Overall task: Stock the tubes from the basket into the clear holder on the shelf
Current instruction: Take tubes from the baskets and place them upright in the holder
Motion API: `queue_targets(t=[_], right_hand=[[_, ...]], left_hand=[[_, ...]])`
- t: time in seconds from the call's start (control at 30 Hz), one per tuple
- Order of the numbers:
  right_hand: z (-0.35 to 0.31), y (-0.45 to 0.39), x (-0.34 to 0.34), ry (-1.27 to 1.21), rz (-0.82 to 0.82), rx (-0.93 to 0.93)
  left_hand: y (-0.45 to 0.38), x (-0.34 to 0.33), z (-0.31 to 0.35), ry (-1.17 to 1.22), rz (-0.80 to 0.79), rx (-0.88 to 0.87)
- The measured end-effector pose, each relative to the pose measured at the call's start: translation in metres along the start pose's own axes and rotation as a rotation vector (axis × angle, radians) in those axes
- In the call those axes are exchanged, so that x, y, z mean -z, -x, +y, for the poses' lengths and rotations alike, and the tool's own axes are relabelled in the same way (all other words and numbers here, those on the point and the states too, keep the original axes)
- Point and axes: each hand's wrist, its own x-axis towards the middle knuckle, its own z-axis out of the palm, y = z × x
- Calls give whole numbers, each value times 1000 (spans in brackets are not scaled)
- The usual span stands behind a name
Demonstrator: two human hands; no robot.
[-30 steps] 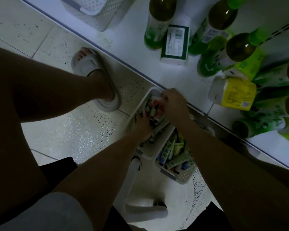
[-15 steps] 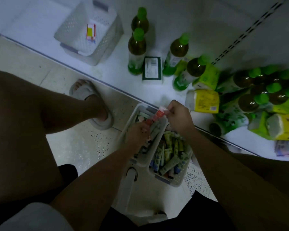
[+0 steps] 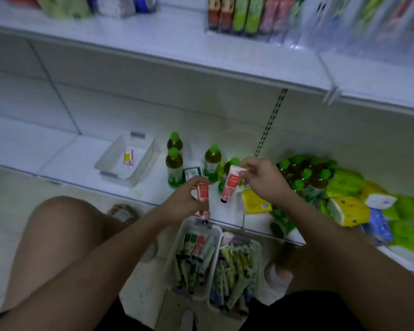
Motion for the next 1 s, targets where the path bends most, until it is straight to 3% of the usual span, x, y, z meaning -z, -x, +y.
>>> queue_targets(t=[0.3,0.5,0.73,1.0], right_hand=[[-85,23,95,-103,204,194],[-132,38,160,-107,230,254],[-176,28,226,-2,239,233],[-200,-12,261,208,323,204]], left_hand=[[29,42,146,-44,39,-310],[34,59,233,-45,22,-445],[24,87,318,-84,109,-556],[-14,122,361,-104,161,-564]])
